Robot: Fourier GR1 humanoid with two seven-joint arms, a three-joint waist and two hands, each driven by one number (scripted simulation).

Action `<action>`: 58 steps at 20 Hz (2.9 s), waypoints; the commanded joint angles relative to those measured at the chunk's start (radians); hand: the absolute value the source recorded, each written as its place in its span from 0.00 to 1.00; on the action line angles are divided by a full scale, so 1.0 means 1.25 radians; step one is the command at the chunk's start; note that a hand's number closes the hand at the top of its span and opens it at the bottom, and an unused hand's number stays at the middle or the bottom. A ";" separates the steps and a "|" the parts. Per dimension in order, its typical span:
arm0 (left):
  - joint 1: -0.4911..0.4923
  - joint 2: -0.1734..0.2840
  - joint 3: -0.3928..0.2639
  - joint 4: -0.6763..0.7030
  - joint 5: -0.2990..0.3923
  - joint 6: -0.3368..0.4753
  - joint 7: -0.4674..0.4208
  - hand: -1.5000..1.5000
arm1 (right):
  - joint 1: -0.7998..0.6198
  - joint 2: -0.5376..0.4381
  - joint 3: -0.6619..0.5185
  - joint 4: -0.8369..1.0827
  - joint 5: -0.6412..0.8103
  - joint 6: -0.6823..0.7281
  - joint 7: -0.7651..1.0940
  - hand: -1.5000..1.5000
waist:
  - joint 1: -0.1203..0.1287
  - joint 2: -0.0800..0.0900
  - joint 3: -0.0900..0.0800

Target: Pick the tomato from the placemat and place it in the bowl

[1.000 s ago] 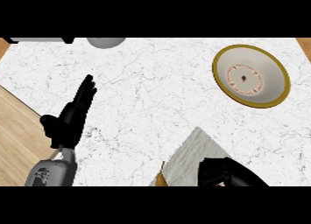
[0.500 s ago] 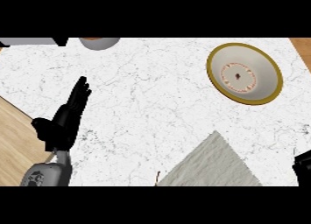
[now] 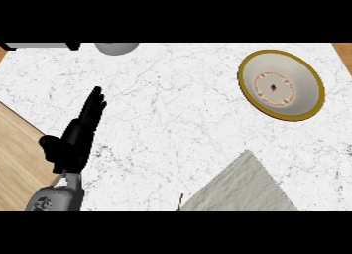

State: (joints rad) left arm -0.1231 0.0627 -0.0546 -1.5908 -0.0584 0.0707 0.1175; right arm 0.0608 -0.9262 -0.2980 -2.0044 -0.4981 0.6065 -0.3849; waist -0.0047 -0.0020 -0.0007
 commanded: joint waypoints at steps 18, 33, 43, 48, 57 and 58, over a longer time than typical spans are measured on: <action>-0.024 -0.004 0.003 0.034 0.002 -0.025 -0.021 0.50 | -0.496 0.116 0.286 0.377 0.483 -0.230 0.076 1.00 | 0.039 0.009 0.001; -0.068 -0.011 0.020 0.093 0.006 -0.028 -0.041 0.50 | -0.757 0.261 0.355 1.070 0.766 -0.352 -0.232 1.00 | 0.044 0.018 0.001; -0.036 -0.019 0.007 0.070 -0.004 -0.022 -0.054 0.50 | -0.801 0.283 0.337 1.312 0.750 -0.185 -0.436 0.00 | 0.045 0.018 0.002; -0.030 -0.028 -0.012 0.060 -0.019 -0.016 -0.053 0.50 | -0.863 0.267 0.251 1.351 0.655 -0.116 -0.446 0.00 | 0.047 0.018 0.003; -0.030 -0.018 0.001 0.047 -0.005 -0.027 -0.033 0.50 | -0.914 0.175 0.173 1.432 0.561 0.039 -0.365 0.00 | 0.042 0.018 0.002; -0.036 0.000 0.016 0.028 0.010 -0.041 -0.017 0.50 | -0.910 0.164 0.170 1.435 0.555 0.062 -0.367 0.00 | 0.045 0.017 0.003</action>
State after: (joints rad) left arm -0.1724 0.0468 -0.0489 -1.5480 -0.0603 0.0354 0.0925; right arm -1.0528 -0.6647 -0.0537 -0.2591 0.2334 0.4627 -0.7854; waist 0.0484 0.0187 0.0025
